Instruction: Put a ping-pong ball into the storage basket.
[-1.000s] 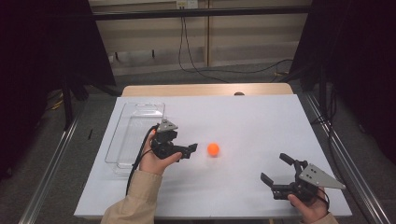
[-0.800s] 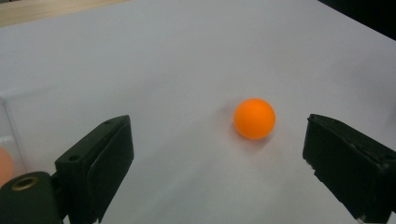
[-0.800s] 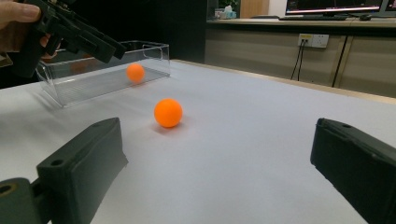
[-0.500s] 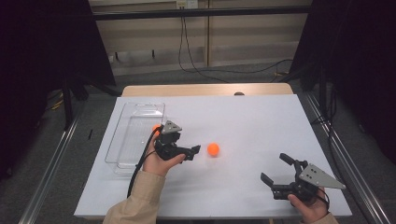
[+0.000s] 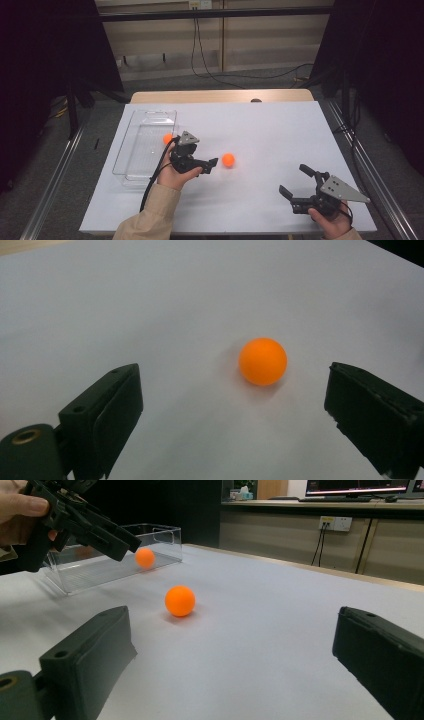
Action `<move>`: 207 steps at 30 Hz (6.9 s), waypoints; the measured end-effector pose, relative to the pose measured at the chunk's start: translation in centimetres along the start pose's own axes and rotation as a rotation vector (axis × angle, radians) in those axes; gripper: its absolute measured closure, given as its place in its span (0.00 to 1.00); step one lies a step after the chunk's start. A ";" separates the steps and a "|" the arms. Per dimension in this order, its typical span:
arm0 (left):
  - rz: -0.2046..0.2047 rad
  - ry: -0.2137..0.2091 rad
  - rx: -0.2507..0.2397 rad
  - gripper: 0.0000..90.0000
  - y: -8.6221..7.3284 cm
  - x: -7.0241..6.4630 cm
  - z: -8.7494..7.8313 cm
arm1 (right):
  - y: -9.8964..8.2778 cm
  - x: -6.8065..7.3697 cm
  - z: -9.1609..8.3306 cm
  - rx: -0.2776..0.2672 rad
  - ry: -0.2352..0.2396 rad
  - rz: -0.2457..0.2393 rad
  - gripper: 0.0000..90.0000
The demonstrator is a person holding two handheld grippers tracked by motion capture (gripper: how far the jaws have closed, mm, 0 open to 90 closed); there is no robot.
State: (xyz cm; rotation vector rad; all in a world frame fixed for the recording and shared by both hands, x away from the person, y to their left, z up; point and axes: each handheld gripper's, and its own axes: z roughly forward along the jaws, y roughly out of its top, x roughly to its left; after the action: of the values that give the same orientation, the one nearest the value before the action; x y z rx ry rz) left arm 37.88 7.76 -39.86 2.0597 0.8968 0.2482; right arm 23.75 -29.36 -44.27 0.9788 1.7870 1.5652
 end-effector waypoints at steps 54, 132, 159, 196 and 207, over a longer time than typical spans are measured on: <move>0.045 -0.018 0.018 0.08 -0.7 -1.7 3.2 | 0.0 -0.1 -0.1 0.000 -0.005 0.003 0.02; 0.084 -0.028 0.028 0.09 -0.8 -2.5 6.4 | -0.1 -0.2 -0.1 0.004 -0.006 0.002 0.02; 0.075 -0.040 0.034 0.07 -0.6 -2.7 7.2 | -0.1 -0.3 -0.2 0.003 -0.011 0.000 0.02; 0.076 -0.035 0.058 0.18 -0.2 -2.7 8.2 | -0.2 -0.4 -0.2 0.005 -0.013 0.004 0.02; 0.070 -0.047 0.070 0.24 -0.2 -2.7 8.5 | -0.1 -0.4 -0.2 0.003 -0.013 0.007 0.02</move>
State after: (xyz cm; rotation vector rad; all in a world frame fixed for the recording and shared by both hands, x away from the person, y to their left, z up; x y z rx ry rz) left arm 39.74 0.65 -44.87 2.1552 0.8166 0.2077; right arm 23.77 -29.83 -44.40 0.9954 1.7791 1.5578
